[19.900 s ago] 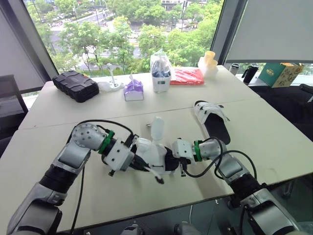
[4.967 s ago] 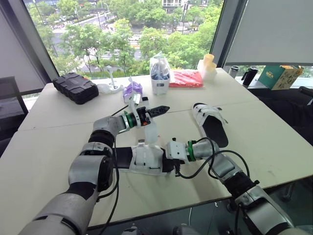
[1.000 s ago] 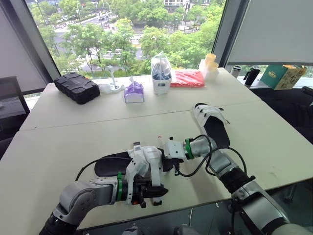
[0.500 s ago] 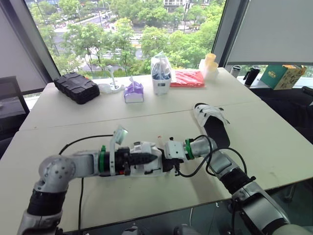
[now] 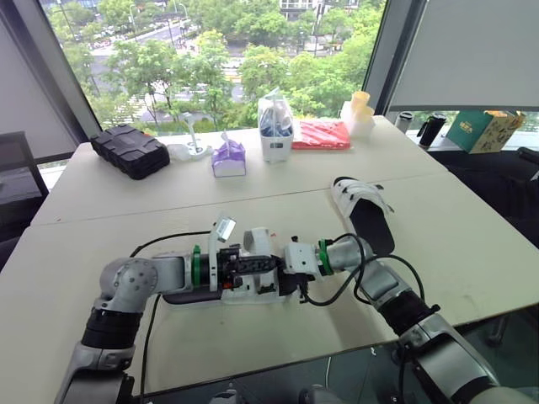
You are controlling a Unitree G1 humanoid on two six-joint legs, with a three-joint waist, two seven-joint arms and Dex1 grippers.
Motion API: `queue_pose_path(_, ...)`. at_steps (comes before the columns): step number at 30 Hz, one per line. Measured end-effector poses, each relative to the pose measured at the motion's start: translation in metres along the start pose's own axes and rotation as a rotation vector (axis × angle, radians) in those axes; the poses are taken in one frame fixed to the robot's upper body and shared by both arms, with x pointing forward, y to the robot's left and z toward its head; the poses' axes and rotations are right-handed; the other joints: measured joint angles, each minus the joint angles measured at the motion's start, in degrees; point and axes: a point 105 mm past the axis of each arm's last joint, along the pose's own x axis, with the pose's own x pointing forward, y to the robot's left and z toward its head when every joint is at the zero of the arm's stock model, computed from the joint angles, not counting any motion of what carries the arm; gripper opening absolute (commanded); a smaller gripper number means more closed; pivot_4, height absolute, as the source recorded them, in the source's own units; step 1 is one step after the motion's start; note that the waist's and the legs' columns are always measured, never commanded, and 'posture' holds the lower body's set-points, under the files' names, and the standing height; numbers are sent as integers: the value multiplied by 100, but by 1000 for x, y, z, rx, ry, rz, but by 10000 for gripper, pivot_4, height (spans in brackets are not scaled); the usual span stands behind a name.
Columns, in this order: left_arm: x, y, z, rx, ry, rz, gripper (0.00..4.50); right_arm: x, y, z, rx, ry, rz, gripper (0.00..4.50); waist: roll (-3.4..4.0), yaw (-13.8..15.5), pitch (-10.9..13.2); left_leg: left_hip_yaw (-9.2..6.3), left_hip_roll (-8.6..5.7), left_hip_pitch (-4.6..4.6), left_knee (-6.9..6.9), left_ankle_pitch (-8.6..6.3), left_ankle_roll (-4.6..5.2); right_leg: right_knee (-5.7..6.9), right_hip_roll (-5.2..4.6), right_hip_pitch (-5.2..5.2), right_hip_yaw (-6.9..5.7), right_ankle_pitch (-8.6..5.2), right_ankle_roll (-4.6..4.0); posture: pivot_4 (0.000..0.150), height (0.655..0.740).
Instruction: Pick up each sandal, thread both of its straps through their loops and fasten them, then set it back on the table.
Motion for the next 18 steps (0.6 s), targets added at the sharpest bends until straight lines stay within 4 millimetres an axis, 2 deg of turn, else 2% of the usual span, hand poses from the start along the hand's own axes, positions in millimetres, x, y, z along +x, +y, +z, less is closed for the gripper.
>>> queue_pose_path(18,3,8,-4,65,-2,26,430,0,1,0,12,2,-11,0,0,2,0,0,0,0,0,-1,-1,-1,-3,0,0,-1,-2,1500,7400)
